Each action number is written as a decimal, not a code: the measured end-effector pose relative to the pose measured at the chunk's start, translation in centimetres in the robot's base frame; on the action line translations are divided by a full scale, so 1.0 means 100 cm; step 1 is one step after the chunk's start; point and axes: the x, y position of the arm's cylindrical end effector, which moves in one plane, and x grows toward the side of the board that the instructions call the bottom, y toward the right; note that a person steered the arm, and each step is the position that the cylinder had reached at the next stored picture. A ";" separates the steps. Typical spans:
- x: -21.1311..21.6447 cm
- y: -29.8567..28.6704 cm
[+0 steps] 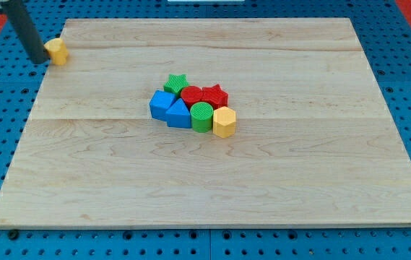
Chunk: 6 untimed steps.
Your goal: Push the heart towards the right side of the board
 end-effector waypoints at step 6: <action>-0.036 0.022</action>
